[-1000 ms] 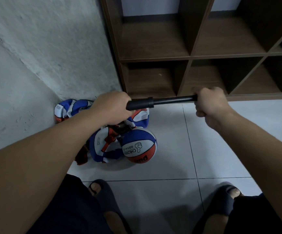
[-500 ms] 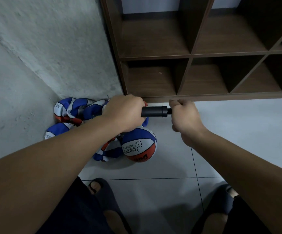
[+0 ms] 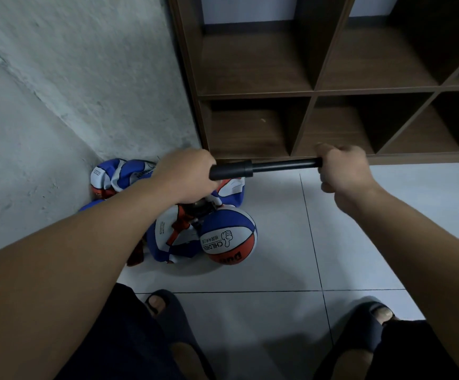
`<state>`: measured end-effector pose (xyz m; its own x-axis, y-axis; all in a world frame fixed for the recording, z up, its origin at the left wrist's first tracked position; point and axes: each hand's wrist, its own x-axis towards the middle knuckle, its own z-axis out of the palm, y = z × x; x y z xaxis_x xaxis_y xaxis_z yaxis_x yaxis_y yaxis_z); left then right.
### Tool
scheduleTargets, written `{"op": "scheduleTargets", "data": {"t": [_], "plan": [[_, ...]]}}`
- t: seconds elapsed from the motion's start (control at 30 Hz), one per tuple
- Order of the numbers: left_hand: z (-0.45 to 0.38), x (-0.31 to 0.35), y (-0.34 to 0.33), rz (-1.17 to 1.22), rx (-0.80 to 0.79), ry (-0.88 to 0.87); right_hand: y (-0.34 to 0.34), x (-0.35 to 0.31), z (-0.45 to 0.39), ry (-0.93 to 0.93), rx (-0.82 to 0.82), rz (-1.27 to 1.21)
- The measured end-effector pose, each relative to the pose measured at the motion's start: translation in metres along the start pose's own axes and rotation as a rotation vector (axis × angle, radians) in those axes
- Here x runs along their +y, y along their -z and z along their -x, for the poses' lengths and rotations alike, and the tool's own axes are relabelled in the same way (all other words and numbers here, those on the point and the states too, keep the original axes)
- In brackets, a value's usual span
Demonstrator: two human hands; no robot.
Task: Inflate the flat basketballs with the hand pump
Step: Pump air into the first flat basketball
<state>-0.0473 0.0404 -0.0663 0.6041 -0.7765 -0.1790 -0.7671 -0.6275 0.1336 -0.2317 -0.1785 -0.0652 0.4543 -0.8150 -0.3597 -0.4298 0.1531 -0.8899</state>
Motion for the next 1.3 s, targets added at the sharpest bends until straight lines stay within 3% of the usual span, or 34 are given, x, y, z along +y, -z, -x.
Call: {"op": "scheduleTargets", "data": {"t": [0.27,0.7,0.8,0.93,1.0,1.13,1.3], "plan": [[0.001,0.019,-0.001,-0.048,0.094,-0.037,-0.019,-0.003,0.019,0.135,0.019,0.101],[0.005,0.019,-0.010,0.035,0.027,0.001,-0.067,-0.005,0.045,0.234,-0.184,0.182],[0.005,0.007,-0.010,0.064,0.002,0.051,-0.077,-0.008,0.035,0.167,-0.244,0.069],[0.005,-0.018,-0.021,0.009,-0.013,0.192,-0.095,0.032,0.026,-0.091,-0.376,-0.183],[0.004,-0.036,-0.028,-0.028,-0.048,0.255,-0.108,0.067,0.027,-0.115,-0.444,-0.048],[0.006,-0.061,-0.044,0.028,-0.075,0.335,-0.136,0.131,0.020,0.202,-0.457,0.583],[0.005,-0.069,-0.074,0.143,-0.191,0.321,-0.159,0.171,0.012,0.240,-0.519,0.776]]}}
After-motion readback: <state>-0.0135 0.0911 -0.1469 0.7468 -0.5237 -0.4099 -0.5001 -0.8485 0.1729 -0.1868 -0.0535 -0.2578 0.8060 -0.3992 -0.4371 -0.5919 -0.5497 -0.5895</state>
